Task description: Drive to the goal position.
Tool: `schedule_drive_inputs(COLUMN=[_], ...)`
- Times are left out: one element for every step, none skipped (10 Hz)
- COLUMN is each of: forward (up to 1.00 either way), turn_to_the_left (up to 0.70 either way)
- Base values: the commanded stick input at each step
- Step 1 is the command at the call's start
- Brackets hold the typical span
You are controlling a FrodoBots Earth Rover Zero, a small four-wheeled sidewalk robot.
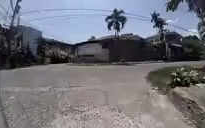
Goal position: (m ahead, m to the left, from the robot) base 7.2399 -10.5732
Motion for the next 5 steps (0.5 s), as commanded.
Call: schedule_drive_inputs(forward=[1.00,1.00,1.00,1.00,1.00], turn_to_the_left=[0.00,0.00,-0.17,-0.35,-0.40])
